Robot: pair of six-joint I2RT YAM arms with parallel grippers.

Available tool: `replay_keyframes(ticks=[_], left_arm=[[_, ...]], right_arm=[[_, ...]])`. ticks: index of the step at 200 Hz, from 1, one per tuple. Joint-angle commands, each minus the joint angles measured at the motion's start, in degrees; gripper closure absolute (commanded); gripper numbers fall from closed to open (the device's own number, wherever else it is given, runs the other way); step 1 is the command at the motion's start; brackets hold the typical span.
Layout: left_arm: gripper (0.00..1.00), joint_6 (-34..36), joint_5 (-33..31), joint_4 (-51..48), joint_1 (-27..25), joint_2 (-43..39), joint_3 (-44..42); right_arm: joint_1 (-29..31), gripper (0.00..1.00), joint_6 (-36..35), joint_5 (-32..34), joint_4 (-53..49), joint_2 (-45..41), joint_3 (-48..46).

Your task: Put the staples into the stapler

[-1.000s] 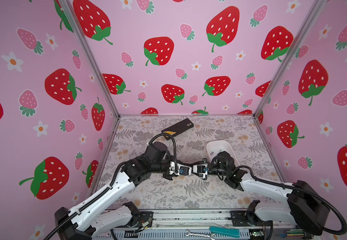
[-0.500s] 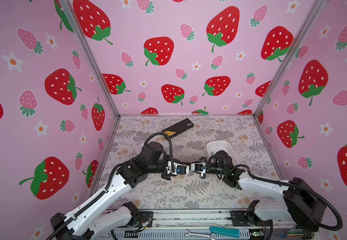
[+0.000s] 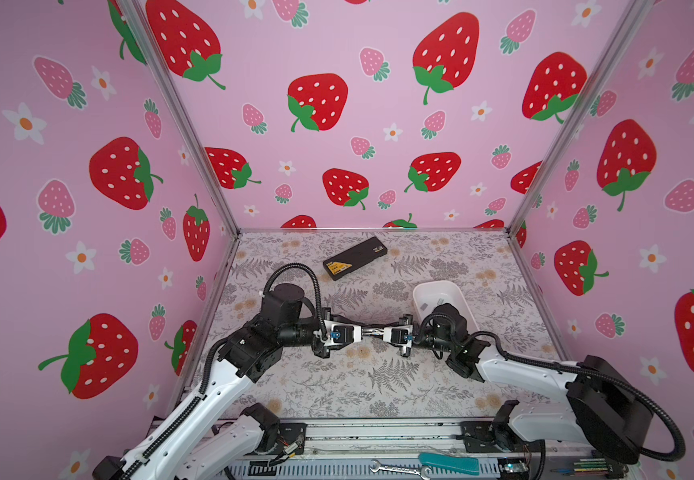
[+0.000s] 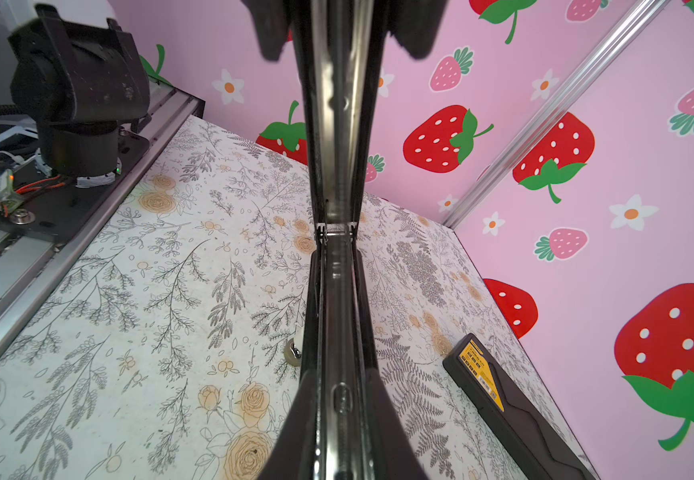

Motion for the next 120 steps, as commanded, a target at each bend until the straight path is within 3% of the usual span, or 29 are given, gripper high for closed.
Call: replay_keyframes(ticks=[1,48,120], left_arm=[[1.0,-2.32,4.04,4.52,3.63,-3.71,-0.4],[1.0,-0.59,8.64,3.42,9.12,-7.77,-3.31],[1.0,0.69,5.91,5.29,11.48,-10.6,-7.33]], right_arm=[[-0.85,1.0,-1.39,0.02,2.01,-3.79,-3.38],[-1.99,1.0,-1.3,-3.18,4.76,-8.44,-7.49],[-4.82,1.0,1.08,-7.04,6.82,-11.14,-9.18]])
